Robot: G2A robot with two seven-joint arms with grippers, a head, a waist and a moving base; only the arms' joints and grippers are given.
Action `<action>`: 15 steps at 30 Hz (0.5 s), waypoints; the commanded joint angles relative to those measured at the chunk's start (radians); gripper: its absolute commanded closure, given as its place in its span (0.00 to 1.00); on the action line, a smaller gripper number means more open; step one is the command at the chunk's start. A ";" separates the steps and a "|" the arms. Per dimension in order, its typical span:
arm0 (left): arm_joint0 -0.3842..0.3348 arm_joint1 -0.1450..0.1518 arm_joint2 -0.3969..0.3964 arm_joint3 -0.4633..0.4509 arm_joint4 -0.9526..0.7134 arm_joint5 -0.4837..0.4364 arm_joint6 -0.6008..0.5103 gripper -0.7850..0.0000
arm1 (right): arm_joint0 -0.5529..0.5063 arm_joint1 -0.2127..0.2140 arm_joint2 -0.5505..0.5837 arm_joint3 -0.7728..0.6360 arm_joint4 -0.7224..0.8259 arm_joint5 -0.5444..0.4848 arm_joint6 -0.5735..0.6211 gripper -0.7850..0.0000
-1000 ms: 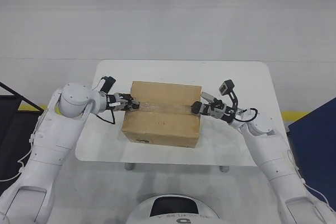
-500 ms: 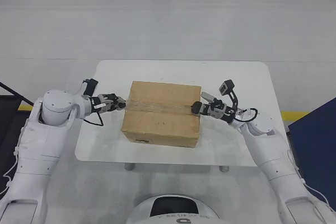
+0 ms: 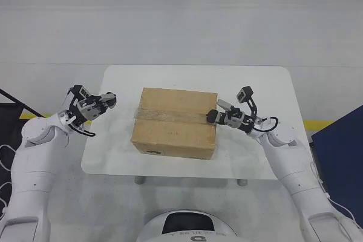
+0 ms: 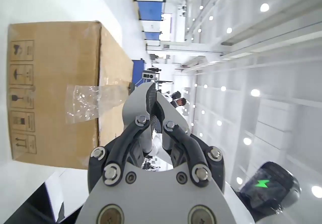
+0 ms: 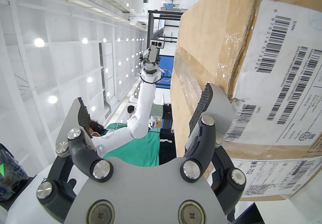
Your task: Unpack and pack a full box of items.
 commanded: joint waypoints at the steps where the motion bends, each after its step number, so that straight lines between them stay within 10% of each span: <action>1: -0.036 -0.024 0.030 0.117 -0.210 -0.023 -0.119 1.00 | 0.000 0.000 0.000 0.000 0.000 0.000 0.000 0.00; 3: -0.080 -0.045 0.065 0.215 -0.293 -0.046 -0.186 0.96 | 0.000 0.000 0.000 0.000 0.000 0.000 0.000 0.00; 6: -0.146 -0.072 0.115 0.336 -0.347 -0.059 -0.248 0.00 | 0.000 0.000 0.000 0.000 0.000 0.000 0.000 0.00; 15: -0.167 -0.079 0.125 0.371 -0.352 -0.070 -0.259 0.00 | 0.000 0.000 0.000 0.000 0.000 0.000 0.000 0.00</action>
